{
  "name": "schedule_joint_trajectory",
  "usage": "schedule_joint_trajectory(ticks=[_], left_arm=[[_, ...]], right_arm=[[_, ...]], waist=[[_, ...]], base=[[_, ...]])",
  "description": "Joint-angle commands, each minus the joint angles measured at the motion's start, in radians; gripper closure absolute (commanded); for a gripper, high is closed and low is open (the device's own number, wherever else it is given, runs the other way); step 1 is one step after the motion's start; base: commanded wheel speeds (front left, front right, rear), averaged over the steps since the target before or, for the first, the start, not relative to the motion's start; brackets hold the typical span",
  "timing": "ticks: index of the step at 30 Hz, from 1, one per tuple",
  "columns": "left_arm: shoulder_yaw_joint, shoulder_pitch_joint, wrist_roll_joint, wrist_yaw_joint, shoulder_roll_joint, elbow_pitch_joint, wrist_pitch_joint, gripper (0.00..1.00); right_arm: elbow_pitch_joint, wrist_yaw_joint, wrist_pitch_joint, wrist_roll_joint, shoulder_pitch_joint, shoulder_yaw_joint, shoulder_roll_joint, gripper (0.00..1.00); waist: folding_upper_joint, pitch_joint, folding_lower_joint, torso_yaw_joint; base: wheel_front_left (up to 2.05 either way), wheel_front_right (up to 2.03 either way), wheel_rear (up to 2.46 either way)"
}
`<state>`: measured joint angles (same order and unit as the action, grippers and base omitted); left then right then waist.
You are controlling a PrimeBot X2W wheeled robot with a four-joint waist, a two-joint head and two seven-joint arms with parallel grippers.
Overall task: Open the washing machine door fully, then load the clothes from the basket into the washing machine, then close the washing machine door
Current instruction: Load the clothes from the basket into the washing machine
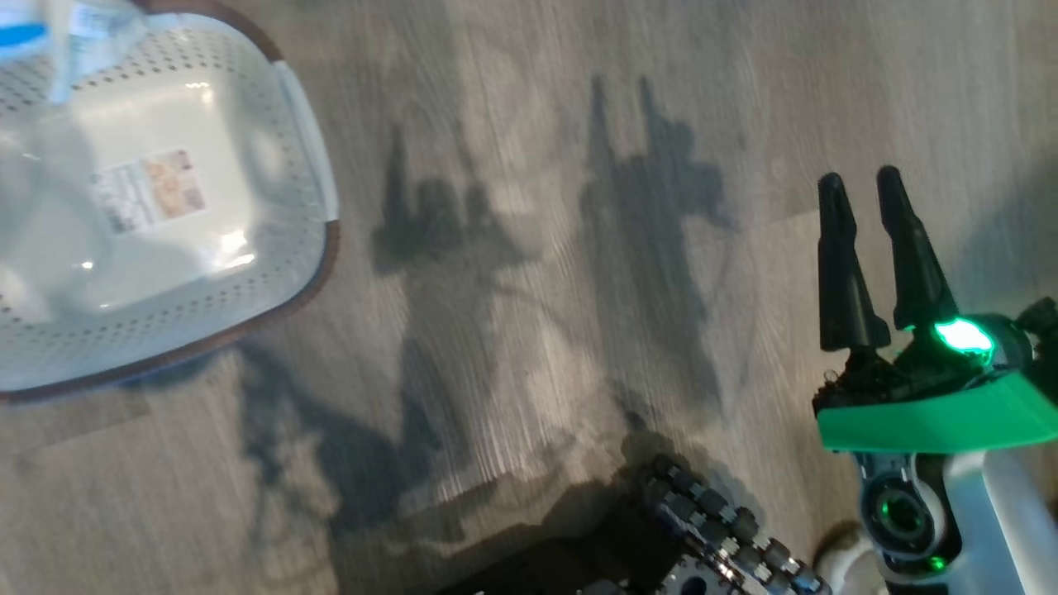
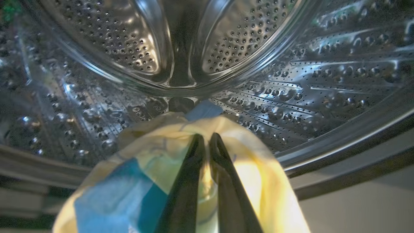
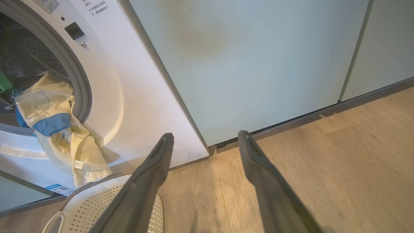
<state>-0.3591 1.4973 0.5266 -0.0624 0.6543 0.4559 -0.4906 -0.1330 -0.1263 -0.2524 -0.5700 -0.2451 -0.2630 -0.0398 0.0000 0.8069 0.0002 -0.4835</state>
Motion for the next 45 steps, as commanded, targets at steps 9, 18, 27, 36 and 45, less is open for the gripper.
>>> schedule_joint_trajectory(ticks=[9,18,27,36,45], left_arm=[[-0.003,0.177,-0.085,-0.026,0.072,0.009,0.093,1.0],[-0.053,0.336,-0.222,-0.008,0.024,0.096,0.403,1.0],[-0.076,0.431,-0.204,-0.036,-0.047,0.293,0.501,1.0],[-0.097,0.454,-0.134,-0.06,-0.082,0.407,0.393,0.0],[-0.105,0.379,-0.105,-0.046,-0.075,0.384,0.369,0.0]], right_arm=[[-0.064,-0.004,-0.009,-0.041,-0.008,-0.043,-0.01,0.0],[-0.084,-0.004,-0.009,-0.047,0.015,-0.038,-0.01,0.0],[-0.089,-0.004,-0.009,-0.047,0.009,-0.054,-0.01,0.0],[-0.083,-0.004,-0.009,-0.046,-0.004,-0.063,-0.01,0.0],[-0.063,-0.004,-0.009,-0.028,-0.039,-0.051,-0.01,0.0]], waist=[[0.0,0.075,-0.0002,-0.064],[0.0,0.108,-0.0002,-0.058],[0.0,0.119,-0.0002,-0.049],[0.0,0.119,-0.0002,-0.041],[0.0,0.09,-0.0002,-0.037]], base=[[0.0,0.0,0.0],[0.0,0.0,0.0],[0.0,0.0,0.0],[0.0,0.0,0.0],[0.0,0.0,0.0]])
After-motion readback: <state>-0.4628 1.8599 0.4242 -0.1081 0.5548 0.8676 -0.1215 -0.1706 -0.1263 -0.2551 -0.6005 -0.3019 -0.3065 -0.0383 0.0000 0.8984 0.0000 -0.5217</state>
